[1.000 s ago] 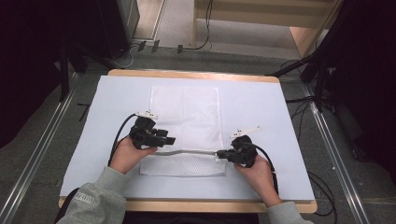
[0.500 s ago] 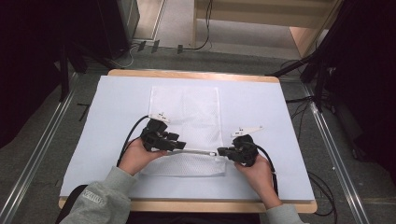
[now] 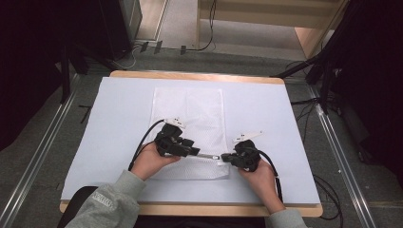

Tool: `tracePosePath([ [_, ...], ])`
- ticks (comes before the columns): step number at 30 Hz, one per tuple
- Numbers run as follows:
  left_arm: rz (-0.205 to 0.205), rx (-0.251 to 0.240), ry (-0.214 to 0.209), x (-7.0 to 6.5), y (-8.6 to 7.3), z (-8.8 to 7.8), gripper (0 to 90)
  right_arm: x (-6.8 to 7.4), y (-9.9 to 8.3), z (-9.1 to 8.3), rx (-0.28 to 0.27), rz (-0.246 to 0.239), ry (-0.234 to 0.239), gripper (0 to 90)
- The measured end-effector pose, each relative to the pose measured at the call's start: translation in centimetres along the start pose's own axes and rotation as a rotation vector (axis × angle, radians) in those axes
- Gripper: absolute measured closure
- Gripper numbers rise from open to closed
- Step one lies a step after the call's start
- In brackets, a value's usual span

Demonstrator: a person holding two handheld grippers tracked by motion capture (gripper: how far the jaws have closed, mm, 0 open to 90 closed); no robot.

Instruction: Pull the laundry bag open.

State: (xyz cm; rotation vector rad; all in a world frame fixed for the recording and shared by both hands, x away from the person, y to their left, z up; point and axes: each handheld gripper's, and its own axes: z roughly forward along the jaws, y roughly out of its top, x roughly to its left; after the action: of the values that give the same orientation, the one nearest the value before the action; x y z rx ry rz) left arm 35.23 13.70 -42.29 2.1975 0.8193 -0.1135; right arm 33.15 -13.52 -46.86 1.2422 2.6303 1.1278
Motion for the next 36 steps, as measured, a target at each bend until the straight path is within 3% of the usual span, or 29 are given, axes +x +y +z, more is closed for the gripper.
tracePosePath([
  [3,0.015,0.007,-0.015,-0.6,0.4,1.1,59.9,0.0,-0.2,0.1,-0.021,-0.041,-0.005,90.0],
  [8,0.004,0.021,-0.063,-1.2,0.7,2.9,70.8,0.2,-0.3,0.1,-0.025,-0.070,-0.013,90.0],
  [14,0.010,0.040,-0.060,-1.6,0.8,4.9,80.7,0.1,-0.3,0.2,-0.026,-0.070,-0.008,90.0],
  [28,-0.015,0.077,-0.052,-1.2,0.4,6.9,80.3,0.2,-0.3,0.2,-0.028,-0.074,-0.009,88.7],
  [36,-0.019,0.056,-0.067,-1.3,0.4,7.7,82.1,0.2,-0.3,0.2,-0.029,-0.075,-0.008,88.5],
])
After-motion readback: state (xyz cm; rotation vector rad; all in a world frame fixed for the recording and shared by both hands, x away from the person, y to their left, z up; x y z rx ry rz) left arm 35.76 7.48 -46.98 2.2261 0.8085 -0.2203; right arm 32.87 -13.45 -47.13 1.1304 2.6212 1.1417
